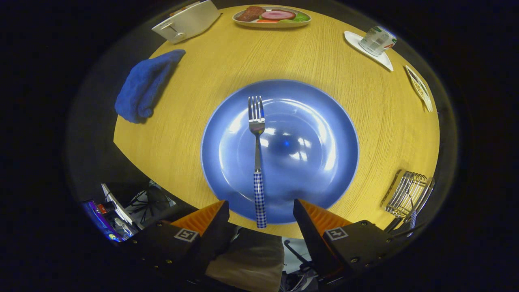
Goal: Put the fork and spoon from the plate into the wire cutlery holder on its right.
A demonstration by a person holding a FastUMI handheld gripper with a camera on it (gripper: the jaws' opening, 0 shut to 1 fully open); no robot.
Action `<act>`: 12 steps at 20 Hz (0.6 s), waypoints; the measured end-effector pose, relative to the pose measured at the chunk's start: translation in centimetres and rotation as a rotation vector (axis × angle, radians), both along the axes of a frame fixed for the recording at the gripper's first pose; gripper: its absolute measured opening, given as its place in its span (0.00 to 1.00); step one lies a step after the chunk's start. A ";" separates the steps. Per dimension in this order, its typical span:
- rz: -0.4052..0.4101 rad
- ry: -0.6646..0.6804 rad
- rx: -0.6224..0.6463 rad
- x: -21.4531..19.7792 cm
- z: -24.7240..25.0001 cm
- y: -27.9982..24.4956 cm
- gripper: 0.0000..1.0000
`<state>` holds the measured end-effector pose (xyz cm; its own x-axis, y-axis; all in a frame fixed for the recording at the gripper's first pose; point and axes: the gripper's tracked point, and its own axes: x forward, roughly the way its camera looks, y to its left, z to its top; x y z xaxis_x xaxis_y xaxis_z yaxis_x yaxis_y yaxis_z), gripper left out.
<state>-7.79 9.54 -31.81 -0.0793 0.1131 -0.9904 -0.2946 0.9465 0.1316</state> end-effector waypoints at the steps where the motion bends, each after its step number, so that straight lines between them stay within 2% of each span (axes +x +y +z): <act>1: -0.009 0.008 0.011 0.0 -0.3 0.3 0.93; 3: -0.009 0.029 0.017 -0.2 -0.9 0.6 0.83; 4: -0.015 0.019 -0.002 0.0 -1.3 0.3 0.74; 6: -0.016 0.052 -0.008 -0.2 -1.3 0.3 0.16; 8: -0.007 0.080 -0.016 -0.9 -2.3 0.1 0.19; 9: -0.038 0.052 0.002 -0.3 -2.2 0.4 0.19; 10: -0.008 0.071 -0.014 -0.5 -2.9 0.2 0.05; 12: 0.019 0.087 -0.006 -1.1 -2.1 -0.8 0.04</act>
